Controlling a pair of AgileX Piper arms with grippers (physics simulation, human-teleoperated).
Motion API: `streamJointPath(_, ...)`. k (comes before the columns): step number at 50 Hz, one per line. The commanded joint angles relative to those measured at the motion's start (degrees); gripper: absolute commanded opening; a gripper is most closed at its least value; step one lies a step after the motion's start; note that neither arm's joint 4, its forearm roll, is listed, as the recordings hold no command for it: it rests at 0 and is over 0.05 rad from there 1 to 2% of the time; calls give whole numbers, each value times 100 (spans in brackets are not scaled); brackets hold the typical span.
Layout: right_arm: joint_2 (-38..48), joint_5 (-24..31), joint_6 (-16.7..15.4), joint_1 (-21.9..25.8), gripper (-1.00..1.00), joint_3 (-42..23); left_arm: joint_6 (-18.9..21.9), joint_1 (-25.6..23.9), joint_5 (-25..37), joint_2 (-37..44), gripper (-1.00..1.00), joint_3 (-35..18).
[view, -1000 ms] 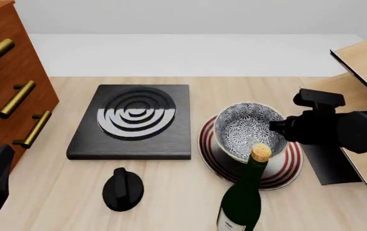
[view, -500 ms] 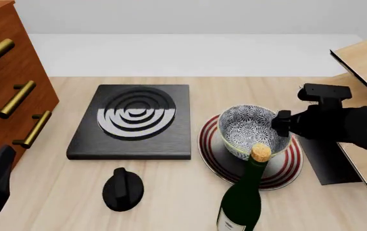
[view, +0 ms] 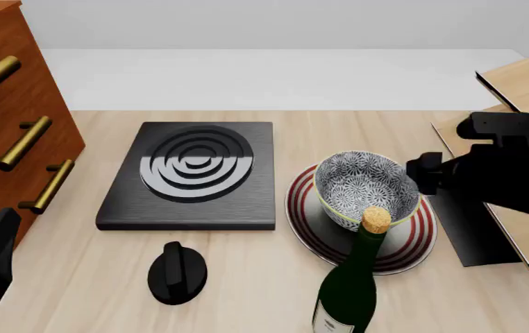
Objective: Pick up the akita bowl and put it on the plate.
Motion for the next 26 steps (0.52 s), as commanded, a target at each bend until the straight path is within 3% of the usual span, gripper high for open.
streamJointPath(1,-1229,-329,158,-8,100,695,-12,21,-22,57,100,-22)
streamJointPath(6,-1700,-572,-445,-140,100,1229,-21,5,-81,98,100,-10)
streamJointPath(10,-2150,-613,-507,-231,100,1507,29,11,-95,109,100,-4)
streamJointPath(16,-3219,-194,-491,-181,100,1668,17,-1,-179,203,100,25)
streamJointPath(26,-4134,210,-519,-137,100,1981,-11,-13,50,59,100,-74)
